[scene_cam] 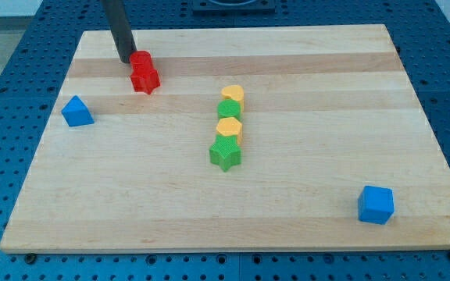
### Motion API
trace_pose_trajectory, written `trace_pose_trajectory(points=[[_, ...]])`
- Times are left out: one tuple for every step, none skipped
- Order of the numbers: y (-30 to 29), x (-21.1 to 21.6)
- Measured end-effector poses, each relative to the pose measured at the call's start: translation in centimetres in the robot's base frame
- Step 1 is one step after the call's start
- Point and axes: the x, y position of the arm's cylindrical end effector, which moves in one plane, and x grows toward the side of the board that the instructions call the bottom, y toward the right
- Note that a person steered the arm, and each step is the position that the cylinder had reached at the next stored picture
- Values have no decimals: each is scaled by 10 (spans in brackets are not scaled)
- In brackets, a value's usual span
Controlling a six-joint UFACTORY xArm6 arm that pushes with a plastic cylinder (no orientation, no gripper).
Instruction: Keep the blue triangle at the bottom of the red star
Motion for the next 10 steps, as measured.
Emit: trace_pose_trajectory(points=[[3, 4], [4, 5], [-31, 5], [-101, 10], [-113, 16], [-113, 22], [-113, 56], [-113, 88], [-113, 110], [-94, 122]])
